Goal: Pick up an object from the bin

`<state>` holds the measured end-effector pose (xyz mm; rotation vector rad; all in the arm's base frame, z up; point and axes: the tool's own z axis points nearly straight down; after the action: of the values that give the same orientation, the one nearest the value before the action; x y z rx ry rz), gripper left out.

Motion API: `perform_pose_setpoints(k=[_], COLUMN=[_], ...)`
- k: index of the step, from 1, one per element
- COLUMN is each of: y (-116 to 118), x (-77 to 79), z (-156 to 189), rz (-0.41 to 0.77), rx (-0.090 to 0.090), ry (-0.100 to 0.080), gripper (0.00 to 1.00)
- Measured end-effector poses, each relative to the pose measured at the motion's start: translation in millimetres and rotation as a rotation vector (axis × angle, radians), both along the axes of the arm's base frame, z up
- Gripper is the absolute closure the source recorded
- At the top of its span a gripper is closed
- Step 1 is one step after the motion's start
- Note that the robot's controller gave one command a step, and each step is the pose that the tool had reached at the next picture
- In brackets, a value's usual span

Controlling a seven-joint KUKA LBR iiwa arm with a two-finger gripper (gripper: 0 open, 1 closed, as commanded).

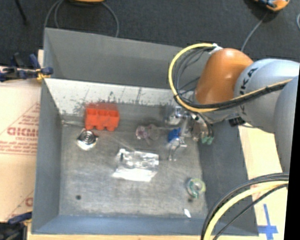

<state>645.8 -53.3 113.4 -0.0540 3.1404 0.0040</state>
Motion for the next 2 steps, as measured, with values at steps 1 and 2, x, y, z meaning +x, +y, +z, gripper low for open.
perform_pose_setpoints(k=[1, 2], y=[3, -11], x=[8.5, 9.6], z=[-39, -37], rz=[0.175, 0.143], rx=[-0.006, -0.001], ry=[-0.008, -0.010], gripper=[0.00, 0.00])
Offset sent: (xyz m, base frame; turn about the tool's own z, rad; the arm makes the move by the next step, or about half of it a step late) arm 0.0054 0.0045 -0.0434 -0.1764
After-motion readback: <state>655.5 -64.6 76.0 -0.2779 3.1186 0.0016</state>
